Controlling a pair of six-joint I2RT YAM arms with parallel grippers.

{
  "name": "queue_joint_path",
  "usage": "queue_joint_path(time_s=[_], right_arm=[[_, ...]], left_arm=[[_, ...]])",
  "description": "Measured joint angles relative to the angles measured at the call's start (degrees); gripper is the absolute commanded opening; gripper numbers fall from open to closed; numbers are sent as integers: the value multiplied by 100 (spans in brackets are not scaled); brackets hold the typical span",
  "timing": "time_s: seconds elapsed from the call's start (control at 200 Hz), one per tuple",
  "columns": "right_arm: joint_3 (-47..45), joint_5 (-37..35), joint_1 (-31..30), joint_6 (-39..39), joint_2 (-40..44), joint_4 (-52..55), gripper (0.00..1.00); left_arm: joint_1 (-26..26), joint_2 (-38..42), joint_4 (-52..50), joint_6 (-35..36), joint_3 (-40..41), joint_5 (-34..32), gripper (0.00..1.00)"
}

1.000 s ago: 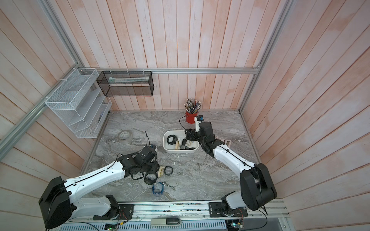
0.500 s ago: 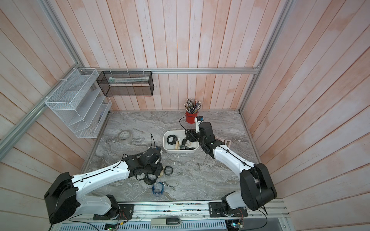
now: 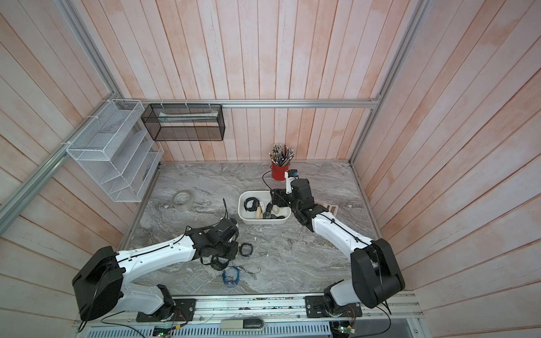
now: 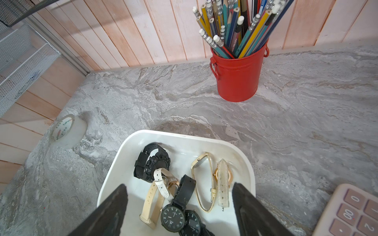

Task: Put the watch into the storage box
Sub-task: Pick up the watch at the center of the board.

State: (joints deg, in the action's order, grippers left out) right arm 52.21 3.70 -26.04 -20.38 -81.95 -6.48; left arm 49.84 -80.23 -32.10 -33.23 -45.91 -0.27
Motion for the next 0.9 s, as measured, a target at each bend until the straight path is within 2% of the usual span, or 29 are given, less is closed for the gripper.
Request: queue_joint_path(time_s=[0.23, 0.39, 0.58, 0.9], right_arm=[[0, 0, 0, 0, 0, -2, 82], [-2, -20, 0, 0, 0, -2, 82], [-74, -42, 0, 0, 0, -7, 82], [-92, -72, 0, -9, 0, -44, 82]], left_arm=[[0, -118, 22, -2, 24, 0, 29], [0, -216, 52, -31, 22, 0, 21], [0, -275, 118, -46, 22, -4, 3], [0, -282, 129, -46, -15, -20, 0]])
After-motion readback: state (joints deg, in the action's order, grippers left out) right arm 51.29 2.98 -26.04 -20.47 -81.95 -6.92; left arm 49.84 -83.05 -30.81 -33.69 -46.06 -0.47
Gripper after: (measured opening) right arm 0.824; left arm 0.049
